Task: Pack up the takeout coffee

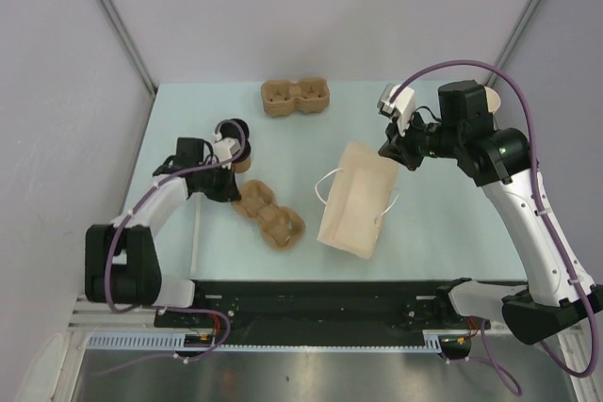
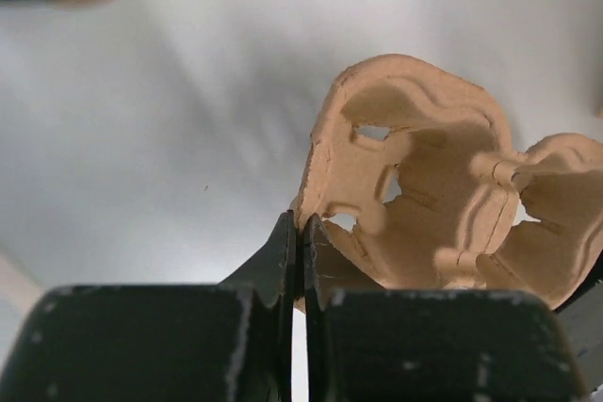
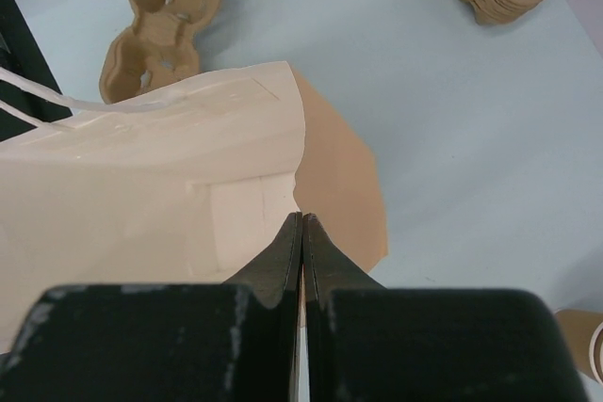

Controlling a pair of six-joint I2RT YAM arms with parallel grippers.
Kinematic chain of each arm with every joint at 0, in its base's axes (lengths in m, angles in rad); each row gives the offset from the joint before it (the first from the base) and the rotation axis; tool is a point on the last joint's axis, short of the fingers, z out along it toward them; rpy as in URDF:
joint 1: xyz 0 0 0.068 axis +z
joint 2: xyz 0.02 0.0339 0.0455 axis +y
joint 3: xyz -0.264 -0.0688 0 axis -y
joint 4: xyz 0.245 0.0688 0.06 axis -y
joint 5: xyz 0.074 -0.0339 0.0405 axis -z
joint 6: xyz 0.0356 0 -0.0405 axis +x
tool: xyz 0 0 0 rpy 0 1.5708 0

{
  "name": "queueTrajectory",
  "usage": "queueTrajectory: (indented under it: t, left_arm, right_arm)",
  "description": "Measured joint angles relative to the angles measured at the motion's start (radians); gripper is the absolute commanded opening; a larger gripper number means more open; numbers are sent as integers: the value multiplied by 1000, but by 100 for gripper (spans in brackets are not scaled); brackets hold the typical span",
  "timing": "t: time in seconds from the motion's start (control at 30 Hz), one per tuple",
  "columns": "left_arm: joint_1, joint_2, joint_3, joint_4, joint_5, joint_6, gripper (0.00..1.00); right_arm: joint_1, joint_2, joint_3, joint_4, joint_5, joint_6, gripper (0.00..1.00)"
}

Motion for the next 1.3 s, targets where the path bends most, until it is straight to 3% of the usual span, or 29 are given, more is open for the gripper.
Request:
queueTrajectory:
  t: [0.13, 0.23, 0.57, 0.83, 1.03, 1.3]
  left_arm:
    - [0, -186, 112, -99, 28, 50, 0]
    - [0, -286, 311, -174, 62, 98, 0]
    - [-38, -362, 863, -182, 147, 155, 0]
    - [-576, -270, 1148, -175, -26, 258, 0]
    - [-892, -224, 1104, -131, -275, 415, 0]
    - [-1048, -166, 883, -44, -527, 558, 0]
  right_arm:
    - [-9, -1, 0, 5, -2, 15, 0]
    - [-32, -3, -2, 17, -18, 29, 0]
    - [-105, -1, -13, 56, -70, 68, 0]
    - [-105, 11, -13, 72, -79, 89, 0]
    - [-108, 14, -13, 82, -80, 98, 0]
    - [-112, 14, -13, 83, -85, 101, 0]
